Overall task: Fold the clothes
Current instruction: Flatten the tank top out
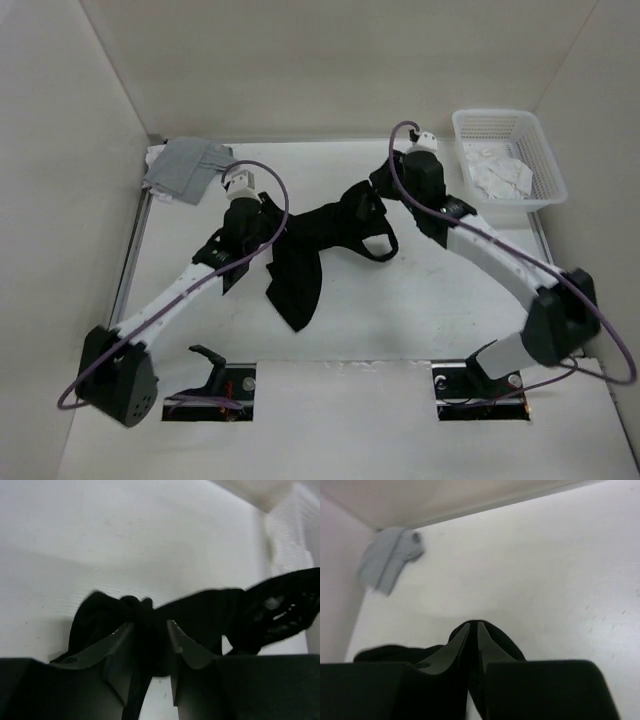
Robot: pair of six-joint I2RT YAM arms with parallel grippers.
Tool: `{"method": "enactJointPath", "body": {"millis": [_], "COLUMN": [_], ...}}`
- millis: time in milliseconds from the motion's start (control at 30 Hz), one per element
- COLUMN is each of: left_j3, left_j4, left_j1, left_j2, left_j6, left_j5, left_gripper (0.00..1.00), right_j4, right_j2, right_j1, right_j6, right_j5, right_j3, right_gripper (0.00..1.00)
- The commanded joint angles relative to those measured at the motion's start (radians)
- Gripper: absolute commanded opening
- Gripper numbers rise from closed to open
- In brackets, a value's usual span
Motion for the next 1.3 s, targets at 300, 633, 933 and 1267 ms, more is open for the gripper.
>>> {"method": "enactJointPath", "body": {"millis": [300,633,933,1267], "left_j3": [-0.244,-0.482,-0.516,-0.53], "left_j4": [0.119,0.093,0.108,0.11], "left_j1": [0.094,0.188,0.18,0.162], "left_j2": [-0.139,-0.185,-0.227,-0.242], "left_j6": [-0.064,-0.11,-0.101,-0.09], "left_j5": [0.007,-0.005,-0.004,-0.004], "left_gripper": [0.48,0.41,0.41,0.41], "right_j4": [0.221,0.12,-0.063,-0.167], "right_j2": [0.056,0.181,0.398,0.407], "right_j1": [0.276,0.645,0.688,0.688], "right_j6": [0.108,0.332,0.348,0.398], "right_j5": [-0.042,0.107,0.206,0.34], "right_j3": [-0.303,-0.345,-0.159,-0.168], "right_gripper": [0.09,0.49,0.48,0.04]}}
